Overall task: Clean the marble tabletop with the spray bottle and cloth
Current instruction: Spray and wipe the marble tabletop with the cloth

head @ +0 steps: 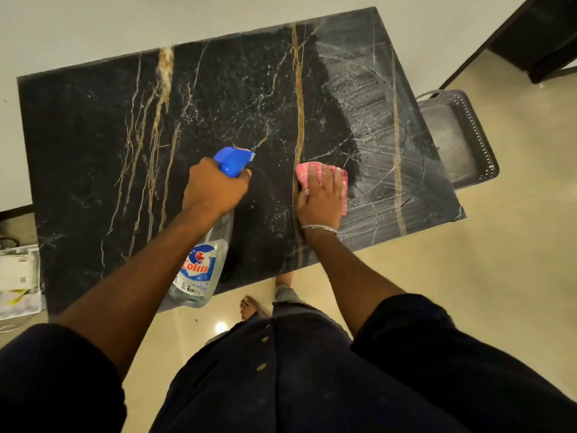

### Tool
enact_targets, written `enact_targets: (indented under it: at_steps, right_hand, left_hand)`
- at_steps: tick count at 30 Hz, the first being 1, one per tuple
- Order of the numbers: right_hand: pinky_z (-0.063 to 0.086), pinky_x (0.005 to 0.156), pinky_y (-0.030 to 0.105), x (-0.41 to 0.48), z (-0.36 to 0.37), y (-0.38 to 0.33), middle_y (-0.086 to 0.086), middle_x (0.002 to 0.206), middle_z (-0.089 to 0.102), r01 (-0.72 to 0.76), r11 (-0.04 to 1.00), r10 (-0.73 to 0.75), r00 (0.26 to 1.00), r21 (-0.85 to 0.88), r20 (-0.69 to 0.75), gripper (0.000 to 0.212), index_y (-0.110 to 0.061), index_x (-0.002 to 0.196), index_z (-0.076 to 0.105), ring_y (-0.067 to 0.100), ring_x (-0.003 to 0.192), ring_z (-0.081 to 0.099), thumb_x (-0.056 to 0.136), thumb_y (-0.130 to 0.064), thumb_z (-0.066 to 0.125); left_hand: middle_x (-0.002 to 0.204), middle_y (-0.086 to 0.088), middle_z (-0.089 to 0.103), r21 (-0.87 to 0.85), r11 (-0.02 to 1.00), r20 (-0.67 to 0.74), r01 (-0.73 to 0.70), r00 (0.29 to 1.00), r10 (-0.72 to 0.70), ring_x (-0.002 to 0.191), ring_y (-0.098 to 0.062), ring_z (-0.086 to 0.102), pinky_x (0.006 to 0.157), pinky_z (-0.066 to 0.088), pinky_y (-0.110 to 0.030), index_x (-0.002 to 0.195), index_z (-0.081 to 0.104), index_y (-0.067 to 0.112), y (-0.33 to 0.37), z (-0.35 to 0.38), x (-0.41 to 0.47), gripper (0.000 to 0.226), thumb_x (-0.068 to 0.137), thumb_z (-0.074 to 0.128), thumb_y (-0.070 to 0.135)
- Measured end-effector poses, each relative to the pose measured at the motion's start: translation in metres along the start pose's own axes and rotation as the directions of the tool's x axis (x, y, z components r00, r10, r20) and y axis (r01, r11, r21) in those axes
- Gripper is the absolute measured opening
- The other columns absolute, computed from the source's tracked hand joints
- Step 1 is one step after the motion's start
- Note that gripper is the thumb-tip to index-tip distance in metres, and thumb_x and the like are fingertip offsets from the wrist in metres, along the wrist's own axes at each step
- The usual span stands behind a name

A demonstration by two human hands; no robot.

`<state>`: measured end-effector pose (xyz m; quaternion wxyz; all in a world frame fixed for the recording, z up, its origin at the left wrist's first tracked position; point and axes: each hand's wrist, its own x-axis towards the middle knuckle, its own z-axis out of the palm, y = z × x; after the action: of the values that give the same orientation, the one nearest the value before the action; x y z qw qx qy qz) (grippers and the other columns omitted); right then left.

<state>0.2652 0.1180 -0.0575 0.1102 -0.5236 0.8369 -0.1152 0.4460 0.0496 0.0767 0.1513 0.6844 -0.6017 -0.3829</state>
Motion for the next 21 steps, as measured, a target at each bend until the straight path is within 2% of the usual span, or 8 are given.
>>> enact_targets:
  at_steps: [2, 5, 8, 10, 13, 17, 19, 21]
  right_hand:
    - [0.016, 0.121, 0.056, -0.019, 0.008, -0.021, 0.015, 0.157, 0.033, 0.160, 0.987, -0.160, 0.987, 0.025, 0.032, 0.062, -0.020, 0.151, 0.037, 0.038, 0.149, 0.019, 0.091, -0.026, 0.051]
    - [0.026, 0.117, 0.058, -0.037, 0.016, -0.028, 0.016, 0.151, 0.044, 0.430, 0.900, -0.435, 0.895, 0.072, 0.102, 0.059, -0.016, 0.145, 0.048, 0.040, 0.144, 0.031, 0.087, -0.026, 0.053]
    - [0.022, 0.120, 0.055, -0.036, 0.007, 0.001, 0.014, 0.150, 0.045, 0.580, 0.814, -0.579, 0.805, 0.038, 0.132, 0.058, -0.018, 0.146, 0.047, 0.038, 0.144, 0.032, 0.090, -0.032, 0.046]
    - [0.020, 0.121, 0.053, -0.028, 0.001, 0.028, 0.014, 0.151, 0.043, 0.528, 0.849, -0.524, 0.845, -0.010, 0.107, 0.058, -0.018, 0.147, 0.044, 0.036, 0.145, 0.031, 0.091, -0.032, 0.047]
    - [0.024, 0.119, 0.055, -0.023, -0.007, 0.048, 0.014, 0.151, 0.043, 0.301, 0.953, -0.301, 0.954, -0.034, 0.015, 0.060, -0.017, 0.147, 0.043, 0.037, 0.144, 0.031, 0.090, -0.034, 0.042]
    - [0.012, 0.123, 0.051, -0.039, -0.001, 0.018, 0.016, 0.154, 0.039, 0.065, 0.998, -0.065, 0.997, 0.010, -0.032, 0.056, -0.018, 0.147, 0.043, 0.040, 0.147, 0.025, 0.093, -0.029, 0.050]
    - [0.013, 0.123, 0.053, -0.056, 0.007, 0.000, 0.017, 0.154, 0.038, 0.105, 0.994, -0.105, 0.994, 0.036, -0.024, 0.057, -0.018, 0.148, 0.042, 0.039, 0.147, 0.024, 0.092, -0.027, 0.051]
    - [0.020, 0.120, 0.056, -0.077, 0.015, -0.013, 0.016, 0.153, 0.040, 0.255, 0.965, -0.256, 0.967, 0.070, 0.005, 0.058, -0.018, 0.146, 0.044, 0.039, 0.146, 0.027, 0.089, -0.029, 0.044]
  left_hand:
    - [0.085, -0.008, 0.064, -0.005, 1.000, 0.000, 0.015, 1.000, -0.015, 0.071, -0.017, 0.060, 0.070, 0.053, -0.032, 0.106, 0.059, 0.010, -0.003, 0.001, -0.005, 0.035, 0.083, 0.068, 0.035]
    - [0.080, -0.006, 0.061, -0.008, 1.000, -0.002, 0.004, 1.000, -0.004, 0.068, -0.015, 0.057, 0.069, 0.051, -0.031, 0.104, 0.060, 0.010, -0.003, 0.003, -0.010, 0.031, 0.084, 0.068, 0.032]
    - [0.080, -0.005, 0.059, -0.027, 1.000, 0.003, -0.006, 1.000, 0.006, 0.068, -0.013, 0.056, 0.067, 0.047, -0.028, 0.105, 0.060, 0.011, -0.001, 0.004, -0.015, 0.027, 0.086, 0.067, 0.029]
    - [0.082, -0.005, 0.059, -0.035, 0.999, 0.007, -0.027, 1.000, 0.027, 0.070, -0.013, 0.056, 0.068, 0.047, -0.026, 0.104, 0.059, 0.012, 0.000, 0.002, -0.018, 0.024, 0.087, 0.066, 0.027]
    - [0.081, -0.006, 0.058, -0.036, 0.997, 0.018, -0.071, 0.997, 0.072, 0.070, -0.013, 0.055, 0.069, 0.047, -0.026, 0.101, 0.058, 0.013, -0.002, 0.000, -0.022, 0.021, 0.087, 0.066, 0.026]
    - [0.079, -0.006, 0.058, -0.022, 0.996, 0.026, -0.084, 0.996, 0.085, 0.067, -0.013, 0.055, 0.066, 0.047, -0.024, 0.099, 0.059, 0.012, -0.010, 0.001, -0.026, 0.020, 0.087, 0.066, 0.027]
    - [0.081, -0.007, 0.060, -0.009, 0.997, 0.029, -0.076, 0.997, 0.077, 0.069, -0.015, 0.057, 0.069, 0.049, -0.028, 0.101, 0.059, 0.012, -0.014, 0.004, -0.028, 0.023, 0.086, 0.066, 0.027]
    - [0.082, -0.008, 0.061, -0.002, 0.997, 0.031, -0.073, 0.997, 0.073, 0.070, -0.015, 0.057, 0.070, 0.050, -0.030, 0.102, 0.059, 0.013, -0.016, 0.007, -0.031, 0.023, 0.086, 0.067, 0.028]
